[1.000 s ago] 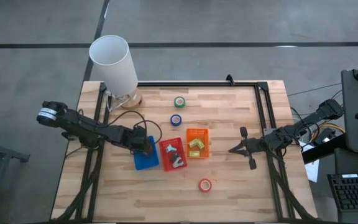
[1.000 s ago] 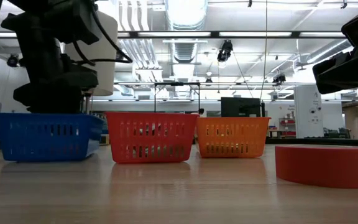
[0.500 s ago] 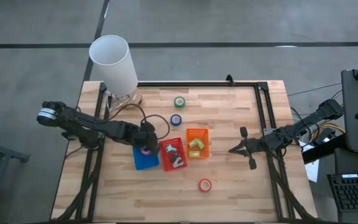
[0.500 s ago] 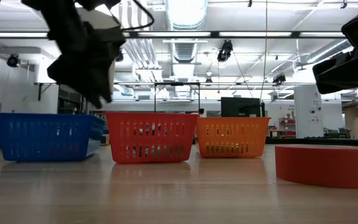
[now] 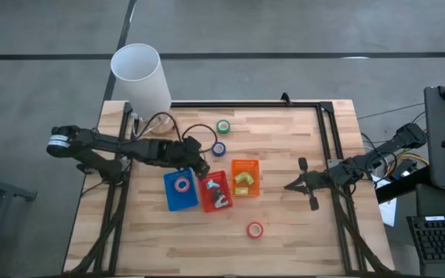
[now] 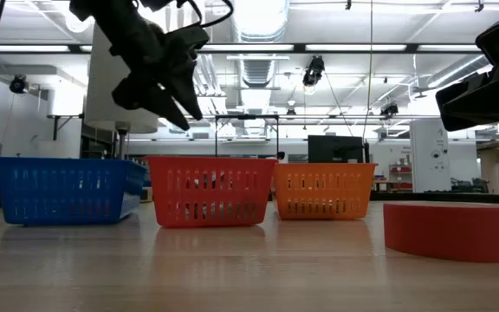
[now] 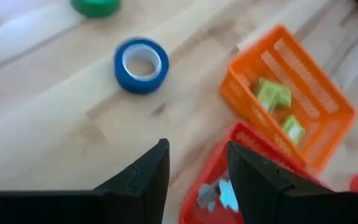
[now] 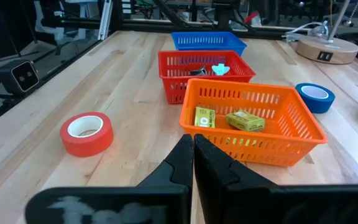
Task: Pick and place Stapler, Stapler remover, tape
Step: Put the blue tape into the blue bin
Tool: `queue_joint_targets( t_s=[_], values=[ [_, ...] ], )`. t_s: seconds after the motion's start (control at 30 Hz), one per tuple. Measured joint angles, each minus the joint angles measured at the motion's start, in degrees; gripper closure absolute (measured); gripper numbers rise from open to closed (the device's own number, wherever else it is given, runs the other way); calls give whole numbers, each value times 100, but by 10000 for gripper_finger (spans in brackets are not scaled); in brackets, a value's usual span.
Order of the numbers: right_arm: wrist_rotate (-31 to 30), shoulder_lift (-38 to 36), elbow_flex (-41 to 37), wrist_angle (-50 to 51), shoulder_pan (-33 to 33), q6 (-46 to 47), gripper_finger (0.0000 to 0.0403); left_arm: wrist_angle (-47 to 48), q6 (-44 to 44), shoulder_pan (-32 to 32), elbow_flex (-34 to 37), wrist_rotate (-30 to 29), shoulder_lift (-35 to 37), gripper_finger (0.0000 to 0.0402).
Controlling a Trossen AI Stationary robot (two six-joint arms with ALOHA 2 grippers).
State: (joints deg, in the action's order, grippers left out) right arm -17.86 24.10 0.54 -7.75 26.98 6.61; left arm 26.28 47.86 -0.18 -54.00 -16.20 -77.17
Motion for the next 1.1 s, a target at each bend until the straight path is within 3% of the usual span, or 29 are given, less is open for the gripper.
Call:
queue_joint_targets(
  t_s=[0.27, 0.6, 1.1],
  values=[
    [0, 0, 0, 0, -2, -55, 394, -318, -166, 590, -17, 74, -131, 241],
    [0, 0, 0, 9, -2, -57, 394, -819, -307, 1186, -351, 327, -932, 241],
    [2, 0, 0, 98, 0, -31, 394, -280, -1024, 1679, -1343, 480, -2477, 241]
  ],
)
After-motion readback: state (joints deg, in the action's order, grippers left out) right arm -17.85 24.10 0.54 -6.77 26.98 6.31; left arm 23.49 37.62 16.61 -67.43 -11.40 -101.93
